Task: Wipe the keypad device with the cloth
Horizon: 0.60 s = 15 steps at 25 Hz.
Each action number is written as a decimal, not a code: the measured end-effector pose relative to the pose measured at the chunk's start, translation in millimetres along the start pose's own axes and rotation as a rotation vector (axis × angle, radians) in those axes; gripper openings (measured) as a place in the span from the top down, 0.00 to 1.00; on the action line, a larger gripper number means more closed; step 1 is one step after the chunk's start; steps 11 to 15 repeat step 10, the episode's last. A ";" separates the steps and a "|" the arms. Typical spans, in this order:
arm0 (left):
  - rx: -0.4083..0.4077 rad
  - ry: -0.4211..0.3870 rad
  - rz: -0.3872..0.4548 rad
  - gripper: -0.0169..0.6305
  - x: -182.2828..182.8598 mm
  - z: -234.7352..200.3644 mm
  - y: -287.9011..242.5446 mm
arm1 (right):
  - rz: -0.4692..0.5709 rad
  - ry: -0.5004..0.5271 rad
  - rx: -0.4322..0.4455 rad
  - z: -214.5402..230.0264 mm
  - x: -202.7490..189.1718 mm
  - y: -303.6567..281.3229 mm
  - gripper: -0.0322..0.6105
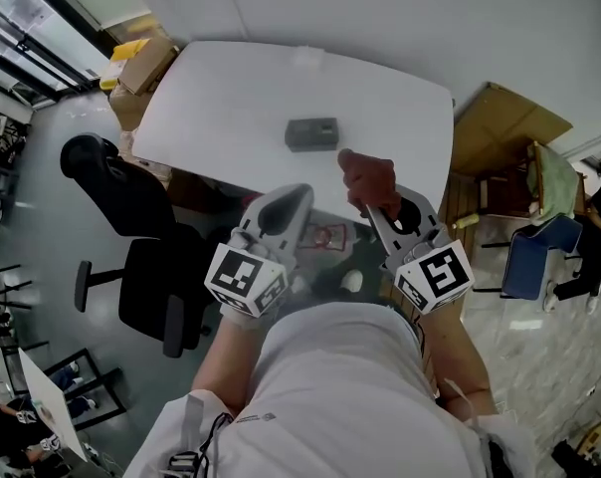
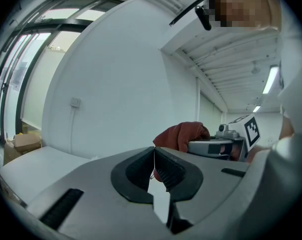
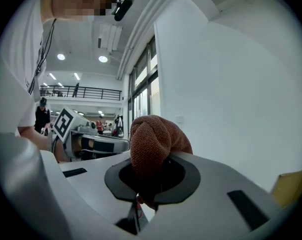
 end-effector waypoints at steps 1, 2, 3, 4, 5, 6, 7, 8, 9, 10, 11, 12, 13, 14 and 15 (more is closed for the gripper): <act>-0.004 -0.002 -0.005 0.96 -0.7 -1.2 1.9 | -0.002 0.007 -0.005 -2.3 0.5 0.1 0.89; -0.008 -0.003 -0.009 0.96 -1.6 -2.3 3.4 | -0.002 0.010 -0.010 -3.8 0.7 0.4 0.89; -0.011 -0.002 -0.012 0.96 -2.6 -3.2 4.6 | 0.000 0.008 -0.016 -4.8 0.5 0.9 0.89; -0.016 0.000 -0.013 0.96 -3.5 -3.9 5.5 | 0.002 0.001 -0.022 -5.5 0.0 1.4 0.89; -0.021 0.003 -0.013 0.96 -4.2 -4.7 6.2 | 0.004 -0.005 -0.028 -6.1 -0.7 1.7 0.89; -0.026 0.006 -0.013 0.96 -4.5 -5.7 6.8 | 0.004 -0.010 -0.033 -6.7 -1.1 1.5 0.89; -0.030 0.009 -0.013 0.96 -4.4 -6.8 7.3 | 0.004 -0.012 -0.037 -7.6 -1.3 1.0 0.89; -0.033 0.009 -0.012 0.96 -4.1 -7.9 7.7 | 0.004 -0.011 -0.038 -8.6 -1.1 0.3 0.89; -0.037 0.008 -0.012 0.96 -3.7 -8.9 8.1 | 0.004 -0.010 -0.039 -9.8 -0.8 -0.4 0.89; -0.041 0.007 -0.011 0.96 -3.2 -9.9 8.5 | 0.004 -0.009 -0.040 -10.9 -0.5 -1.1 0.89; -0.041 0.007 -0.011 0.96 -3.2 -9.9 8.5 | 0.004 -0.009 -0.040 -10.9 -0.5 -1.1 0.89; -0.041 0.007 -0.011 0.96 -3.2 -9.9 8.5 | 0.004 -0.009 -0.040 -10.9 -0.5 -1.1 0.89; -0.041 0.007 -0.011 0.96 -3.2 -9.9 8.5 | 0.004 -0.009 -0.040 -10.9 -0.5 -1.1 0.89; -0.041 0.007 -0.011 0.96 -3.2 -9.9 8.5 | 0.004 -0.009 -0.040 -10.9 -0.5 -1.1 0.89; -0.041 0.007 -0.011 0.96 -3.2 -9.9 8.5 | 0.004 -0.009 -0.040 -10.9 -0.5 -1.1 0.89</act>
Point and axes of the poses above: the fingertips, and each gripper's own axes: y backward along the fingers, z to its right, x out of its top, the point moved 6 cm from there along y, backward along the fingers, and after that the axes turned 4 degrees about x, right-handed, at the moved point
